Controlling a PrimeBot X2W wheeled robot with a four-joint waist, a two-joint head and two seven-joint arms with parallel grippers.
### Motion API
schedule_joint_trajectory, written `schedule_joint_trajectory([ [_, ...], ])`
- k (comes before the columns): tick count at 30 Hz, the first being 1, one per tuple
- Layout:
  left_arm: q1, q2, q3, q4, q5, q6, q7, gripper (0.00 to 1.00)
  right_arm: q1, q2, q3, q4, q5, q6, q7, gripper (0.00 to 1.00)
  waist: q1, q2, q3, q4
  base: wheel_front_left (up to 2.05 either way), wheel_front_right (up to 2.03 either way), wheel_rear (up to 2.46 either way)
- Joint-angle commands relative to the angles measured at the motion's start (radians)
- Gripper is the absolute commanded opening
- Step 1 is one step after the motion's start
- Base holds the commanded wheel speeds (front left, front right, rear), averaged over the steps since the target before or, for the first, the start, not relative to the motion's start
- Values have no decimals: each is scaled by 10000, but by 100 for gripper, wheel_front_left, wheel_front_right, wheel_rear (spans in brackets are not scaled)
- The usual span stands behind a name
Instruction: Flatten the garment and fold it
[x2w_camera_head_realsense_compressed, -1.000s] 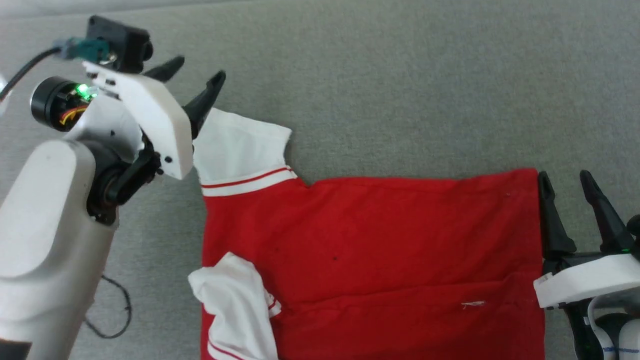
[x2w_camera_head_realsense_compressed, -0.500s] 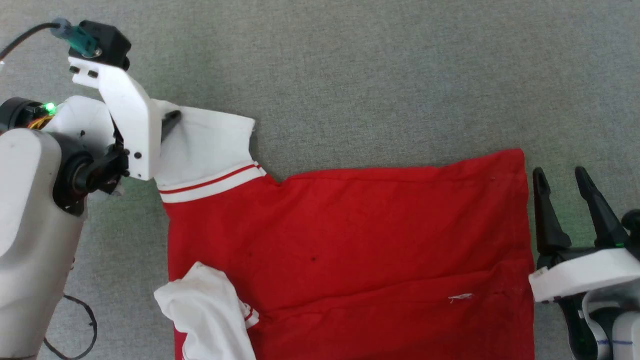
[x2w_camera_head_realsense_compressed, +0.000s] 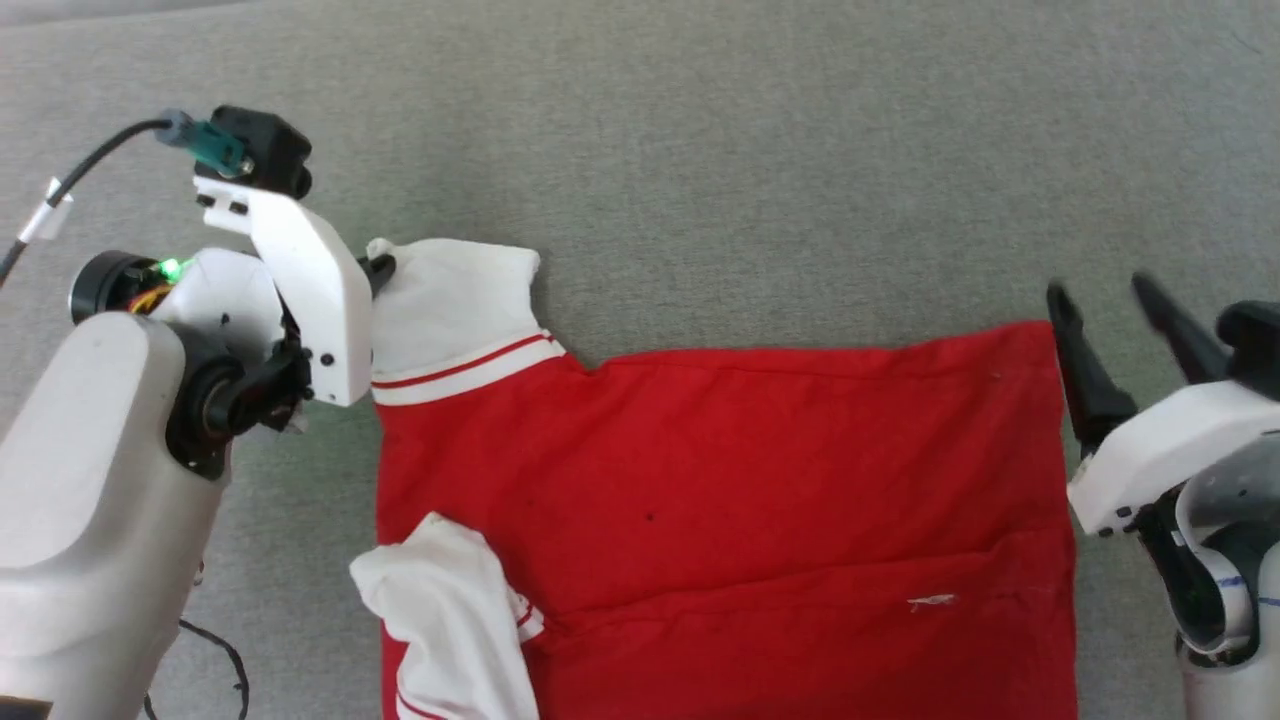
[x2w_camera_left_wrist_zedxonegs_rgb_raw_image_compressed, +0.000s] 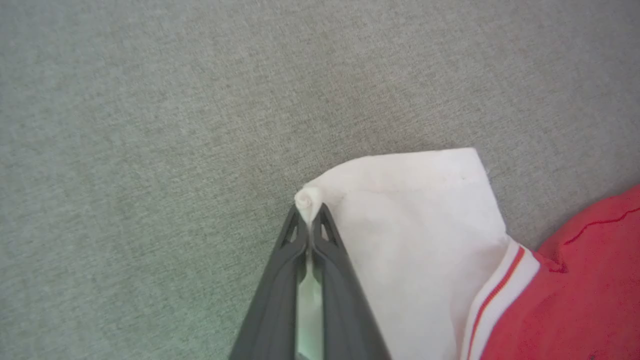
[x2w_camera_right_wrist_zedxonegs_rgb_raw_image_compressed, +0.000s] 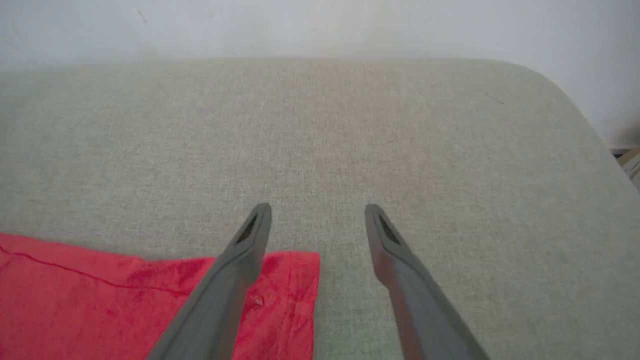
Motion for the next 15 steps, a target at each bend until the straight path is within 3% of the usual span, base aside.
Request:
schedule_joint_trajectory([
  [1, 110, -87, -23, 59, -81, -79, -103, 0, -82, -156, -27, 147, 173, -9, 698, 100, 1, 0, -57, 163, 0, 0, 0],
  [5, 51, -175, -60, 103, -111, -114, -190, 0, -65, -559, 53, 278, 515, -9, 2054, 100, 1, 0, 67, 324, 0, 0, 0],
  [12, -95, -229, -84, 219, -122, -152, -316, 0, -154, -548, 113, 752, 806, -9, 2793, 100, 1, 0, 262, 500, 0, 0, 0],
  [13, -118, -242, -77, 230, -128, -152, -345, 0, -183, -550, 130, 854, 842, -9, 2868, 95, 1, 0, 285, 522, 0, 0, 0],
  [14, -136, -266, -54, 237, -146, -153, -406, 0, -220, -541, 132, 961, 890, -9, 2927, 29, 1, 0, 300, 542, 0, 0, 0],
  [15, -136, -266, -54, 237, -146, -153, -406, 0, -220, -541, 132, 961, 890, -9, 2927, 29, 1, 0, 300, 542, 0, 0, 0],
])
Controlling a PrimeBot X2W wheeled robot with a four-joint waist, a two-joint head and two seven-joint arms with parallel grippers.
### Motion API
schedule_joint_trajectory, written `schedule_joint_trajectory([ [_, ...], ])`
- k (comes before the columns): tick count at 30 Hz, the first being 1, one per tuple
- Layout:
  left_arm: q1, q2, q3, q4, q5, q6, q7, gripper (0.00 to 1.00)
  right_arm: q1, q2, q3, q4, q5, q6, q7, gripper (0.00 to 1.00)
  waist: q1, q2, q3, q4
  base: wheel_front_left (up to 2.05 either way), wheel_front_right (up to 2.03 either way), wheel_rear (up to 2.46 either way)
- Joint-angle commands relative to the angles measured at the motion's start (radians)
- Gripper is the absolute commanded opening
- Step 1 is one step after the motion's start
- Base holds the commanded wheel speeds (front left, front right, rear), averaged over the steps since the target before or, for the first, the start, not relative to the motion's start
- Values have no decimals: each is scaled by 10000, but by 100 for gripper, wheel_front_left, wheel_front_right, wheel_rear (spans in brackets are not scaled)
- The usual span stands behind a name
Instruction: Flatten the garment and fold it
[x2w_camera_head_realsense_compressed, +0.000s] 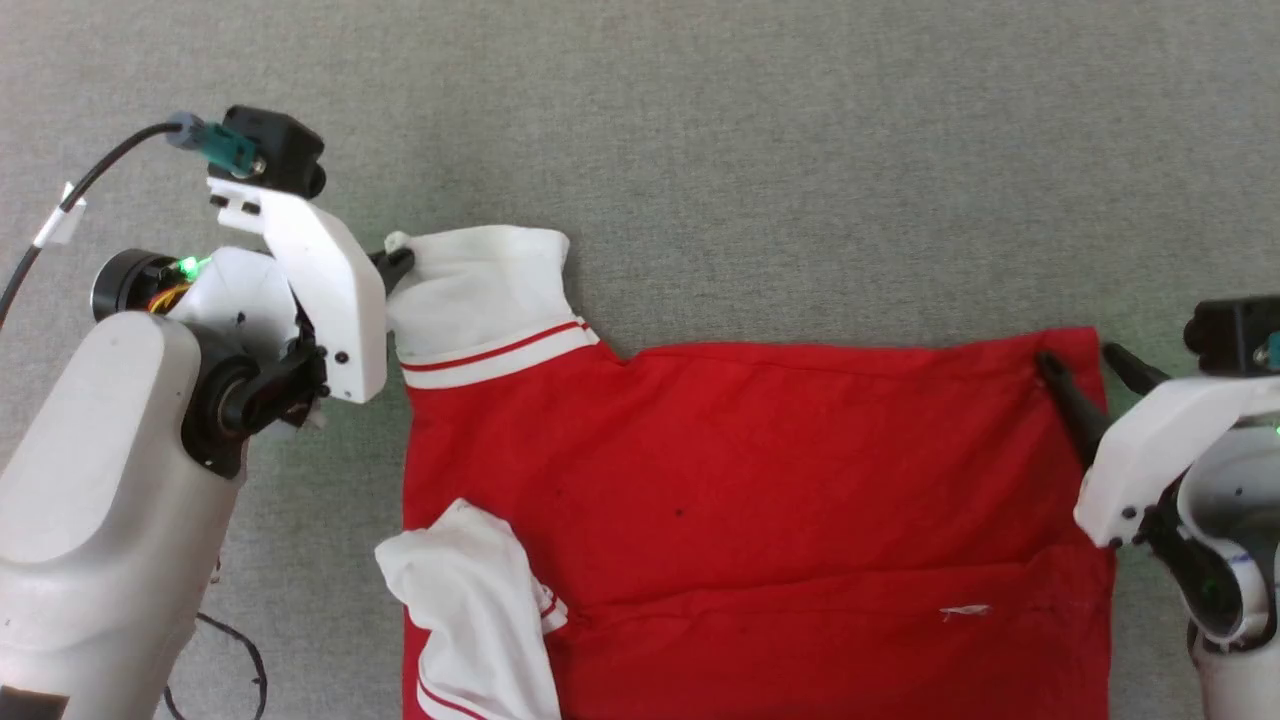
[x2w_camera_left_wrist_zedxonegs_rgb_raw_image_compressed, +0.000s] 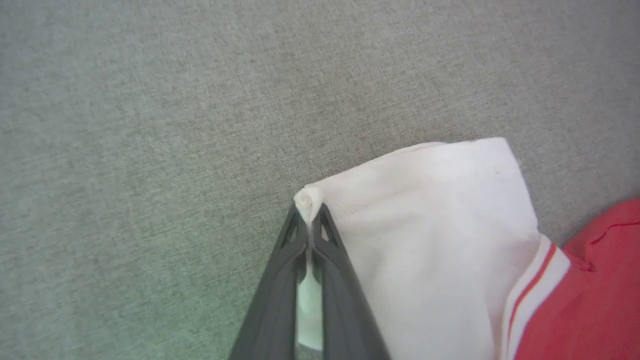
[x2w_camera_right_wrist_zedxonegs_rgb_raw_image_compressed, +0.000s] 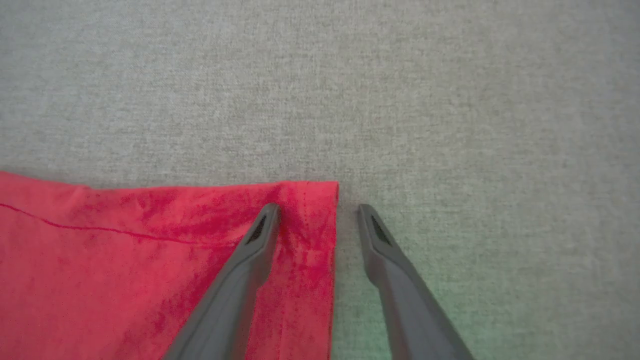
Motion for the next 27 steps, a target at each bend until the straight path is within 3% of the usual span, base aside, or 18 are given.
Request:
schedule_joint_trajectory([
  [1, -112, -58, 17, 41, -81, -83, -103, 0, -105, 59, 50, 194, 76, -7, 120, 0, 1, 0, 30, 40, 0, 0, 0],
  [8, -210, -233, 486, 97, 60, -186, -1769, 0, -508, -113, -27, 318, 32, -7, -318, 0, 1, 0, -192, 85, 0, 0, 0],
  [14, 322, -311, 996, -62, 99, -429, -3811, 0, -618, -385, -342, 98, -85, -7, -1143, 0, 1, 0, -1079, 92, 0, 0, 0],
  [16, 485, -296, 1052, -180, 89, -462, -4046, 0, -564, -392, -396, 61, -72, -7, -1233, 0, 1, 0, -1221, 99, 0, 0, 0],
  [22, 2118, -231, 1285, -1425, -141, -492, -4931, 0, 199, -372, -645, -193, 132, -7, -1671, 0, 1, 0, -2076, 239, 0, 0, 0],
  [27, 4302, -111, 1543, -2889, -640, -101, -4996, 0, 1416, -88, -853, -381, 409, -7, -1944, 0, 1, 0, -2767, 344, 0, 0, 0],
])
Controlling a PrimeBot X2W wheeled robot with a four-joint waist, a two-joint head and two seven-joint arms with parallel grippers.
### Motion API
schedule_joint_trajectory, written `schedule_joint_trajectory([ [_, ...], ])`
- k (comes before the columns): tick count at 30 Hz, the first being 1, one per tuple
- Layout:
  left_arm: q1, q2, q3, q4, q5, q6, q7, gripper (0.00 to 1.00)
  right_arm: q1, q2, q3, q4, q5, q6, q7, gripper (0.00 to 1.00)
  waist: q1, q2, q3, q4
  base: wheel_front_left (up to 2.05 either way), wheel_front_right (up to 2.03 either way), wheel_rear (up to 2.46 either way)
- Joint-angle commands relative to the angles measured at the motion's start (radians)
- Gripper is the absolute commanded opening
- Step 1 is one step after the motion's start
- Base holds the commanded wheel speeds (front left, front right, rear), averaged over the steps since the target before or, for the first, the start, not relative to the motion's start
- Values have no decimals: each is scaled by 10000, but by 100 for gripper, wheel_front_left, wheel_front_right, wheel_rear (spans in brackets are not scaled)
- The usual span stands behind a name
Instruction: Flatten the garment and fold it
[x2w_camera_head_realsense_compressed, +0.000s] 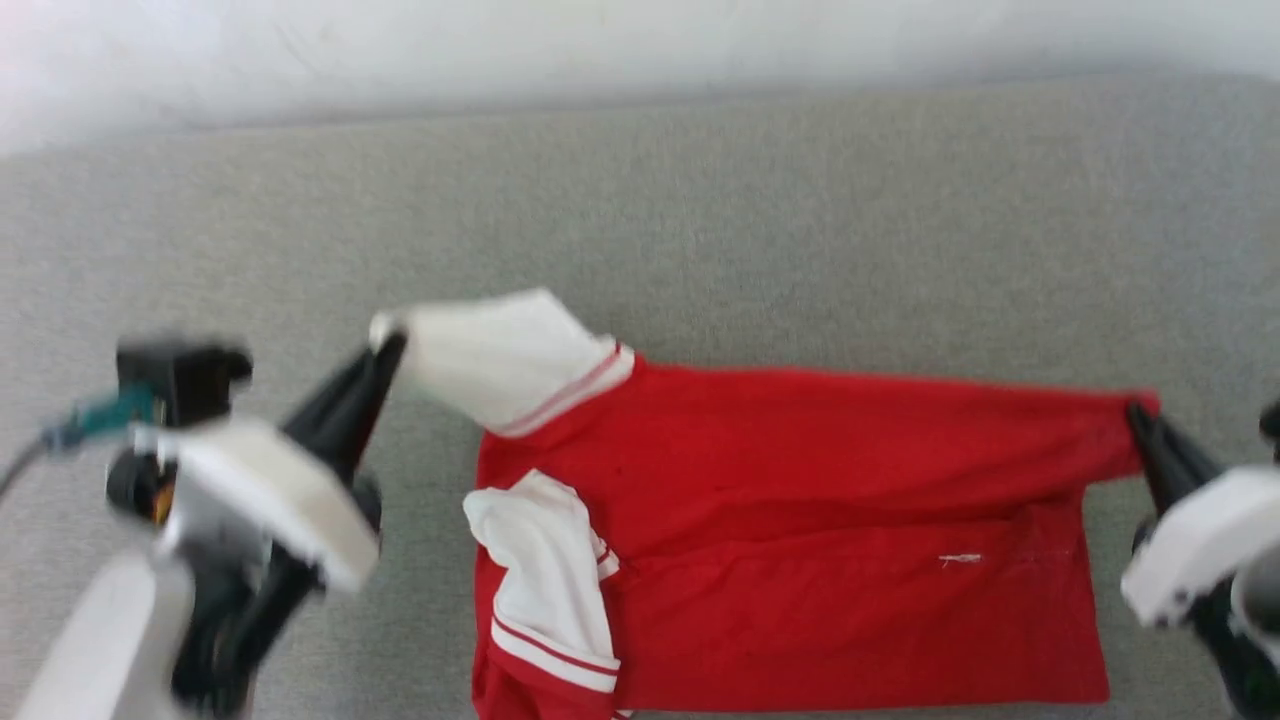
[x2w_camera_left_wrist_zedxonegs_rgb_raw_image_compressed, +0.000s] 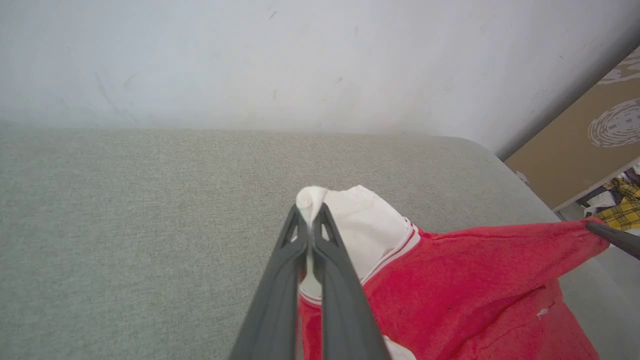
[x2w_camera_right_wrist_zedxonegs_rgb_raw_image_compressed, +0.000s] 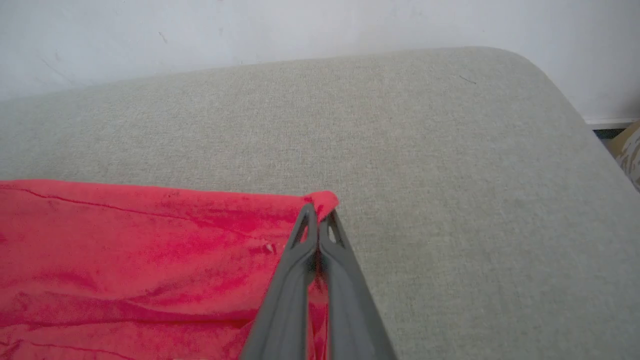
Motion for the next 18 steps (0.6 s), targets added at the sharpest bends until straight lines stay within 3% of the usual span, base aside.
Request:
schedule_joint_trajectory([
  [1, 507, 99, 133, -272, -117, 140, -41, 0, 311, 105, -93, -80, 103, -9, -105, 0, 2, 0, -595, 143, 0, 0, 0],
  [9, 3950, 78, 1043, -2062, -920, 1073, -379, 0, 2164, 753, -701, -272, 370, -9, -490, 0, 2, 0, -854, 293, 0, 0, 0],
  [18, 4799, -314, 373, -1829, -1106, 1069, -205, 0, 2539, 1060, -331, 159, 224, -9, -713, 0, 2, 0, -907, 303, 0, 0, 0],
])
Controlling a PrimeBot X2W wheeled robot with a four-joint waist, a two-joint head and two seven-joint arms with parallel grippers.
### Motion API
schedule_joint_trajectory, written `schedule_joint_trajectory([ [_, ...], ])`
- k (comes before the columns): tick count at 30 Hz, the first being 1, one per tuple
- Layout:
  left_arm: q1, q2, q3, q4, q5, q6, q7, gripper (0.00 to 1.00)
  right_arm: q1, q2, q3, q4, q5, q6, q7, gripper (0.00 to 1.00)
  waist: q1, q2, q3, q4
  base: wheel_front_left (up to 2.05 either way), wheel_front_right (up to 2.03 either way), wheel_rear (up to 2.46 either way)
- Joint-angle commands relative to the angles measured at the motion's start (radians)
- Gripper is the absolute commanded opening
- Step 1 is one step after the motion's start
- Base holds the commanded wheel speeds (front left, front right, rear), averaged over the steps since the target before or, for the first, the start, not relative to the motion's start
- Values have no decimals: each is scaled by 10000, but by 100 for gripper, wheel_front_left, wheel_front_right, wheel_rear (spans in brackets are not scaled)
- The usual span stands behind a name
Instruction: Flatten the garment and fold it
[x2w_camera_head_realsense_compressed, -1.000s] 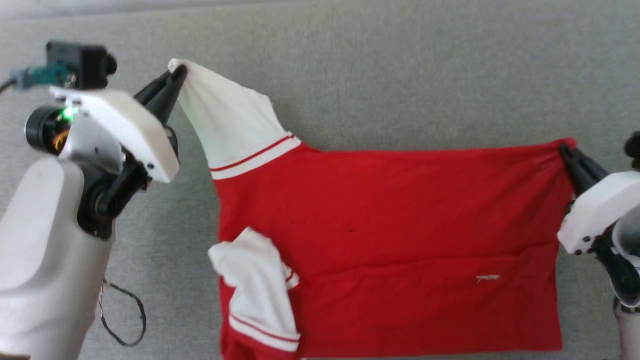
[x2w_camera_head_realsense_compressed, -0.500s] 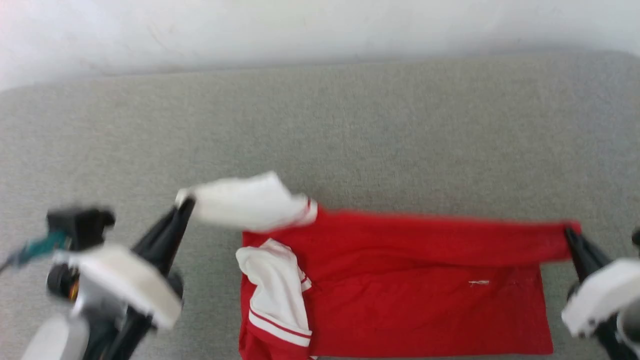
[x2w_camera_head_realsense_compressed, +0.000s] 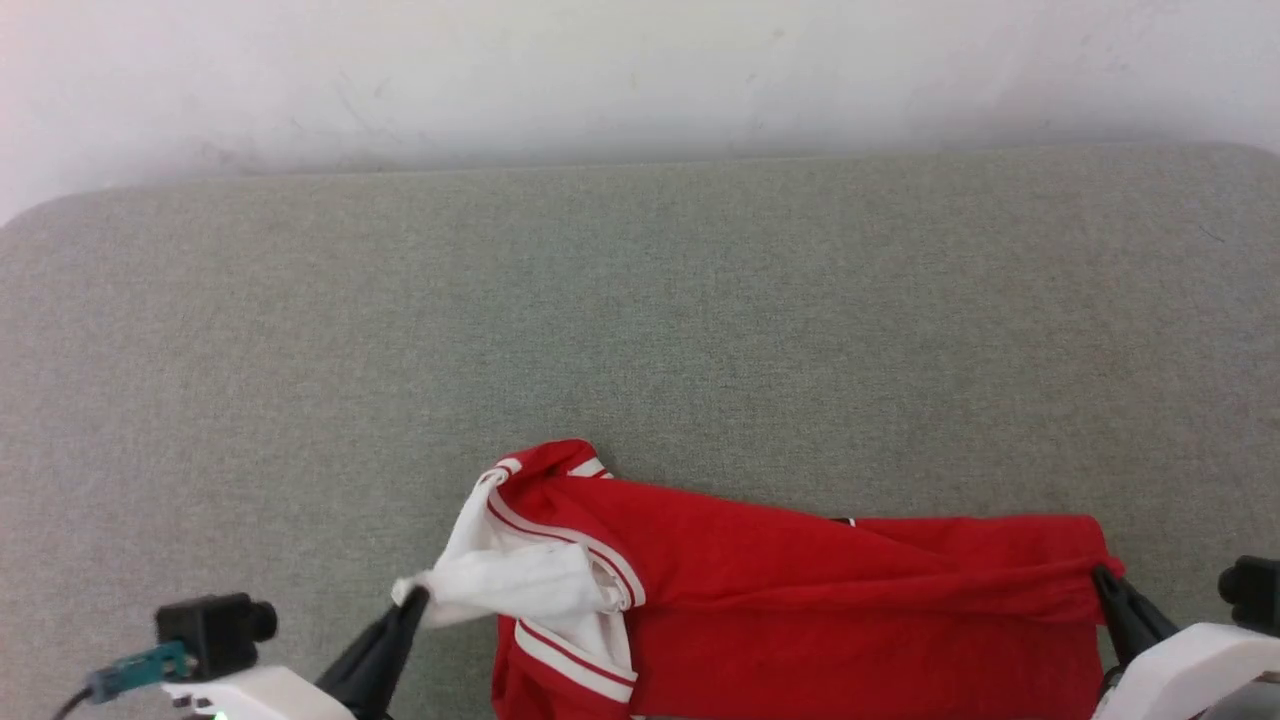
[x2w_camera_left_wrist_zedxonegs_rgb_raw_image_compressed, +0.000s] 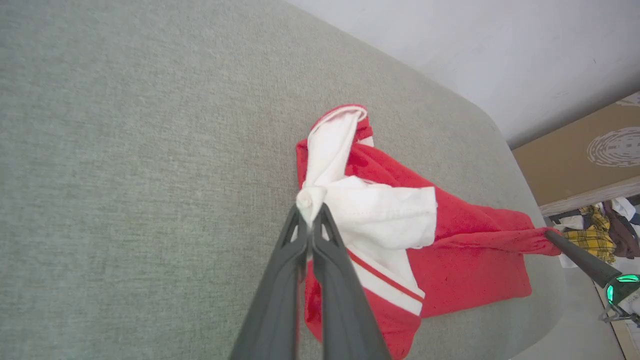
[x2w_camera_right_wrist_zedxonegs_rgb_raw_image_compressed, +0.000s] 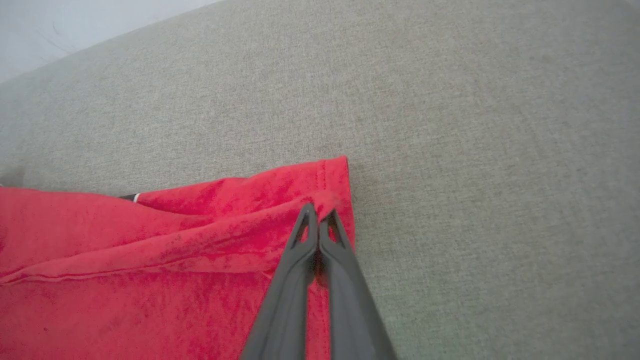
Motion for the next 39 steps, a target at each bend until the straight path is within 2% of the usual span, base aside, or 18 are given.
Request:
schedule_joint_trajectory([
  [1, -109, -45, -144, 217, 78, -78, 37, 0, 0, 32, 77, 103, -80, -9, -84, 0, 1, 0, -20, -19, 0, 0, 0],
  [5, -619, -251, -587, 1219, 340, -206, 45, 0, -232, 68, 274, 487, -192, -9, -226, 0, 1, 0, -53, -90, 0, 0, 0],
  [6, -758, -338, -648, 1509, 392, -202, -1, 6, -305, 72, 328, 598, -219, -9, -266, 0, 1, 0, -55, -120, 0, 0, 0],
  [8, -990, -477, -749, 2048, 473, -232, -101, 11, -446, 76, 428, 803, -266, -9, -339, 0, 1, 0, -61, -193, 0, 0, 0],
  [9, -1077, -529, -786, 2263, 510, -259, -165, 23, -505, 77, 479, 890, -286, -9, -367, 0, 1, 0, -55, -230, 0, 0, 0],
  [10, -1141, -602, -785, 2434, 491, -281, -240, 46, -562, 78, 514, 964, -295, -9, -390, 0, 1, 0, -38, -265, 0, 0, 0],
  [11, -1198, -649, -784, 2562, 489, -308, -313, 86, -601, 76, 524, 1019, -311, -9, -420, 59, 1, 0, -29, -286, 0, 0, 0],
  [12, -1246, -673, -786, 2645, 512, -339, -391, 100, -627, 67, 526, 1052, -329, -9, -452, 100, 1, 0, -18, -306, 0, 0, 0],
  [16, -1259, -835, -441, 2432, 284, -388, -871, 100, -644, 65, 382, 912, -5, -9, -387, 100, 1, 0, 3, -357, 0, 0, 0],
  [20, -1102, -957, 368, 1432, 172, -206, -1821, 100, -417, 55, 27, 149, 369, -9, -12, 100, 1, 0, -19, -362, 0, 0, 0],
  [24, -960, -975, 1153, 647, 1254, 287, -3567, 100, -214, 119, -567, -537, 247, -9, 197, 100, 1, 0, 42, -360, 0, 0, 0],
  [27, -850, -1059, 1222, 572, 2217, 572, -4469, 100, -97, 163, -648, -401, 30, -9, 487, 100, 1, 0, 112, -317, 0, 0, 0],
  [32, -789, -1043, 876, 951, 3917, 958, -4855, 100, -32, 197, -439, 348, 198, -9, 974, 100, 1, 0, 201, -211, 0, 0, 0],
  [39, -857, -1269, 566, 1360, 4710, 1016, -4940, 100, -240, 202, -112, 1267, 128, -9, 1113, 100, 1, 0, 287, -4, 0, 0, 0],
])
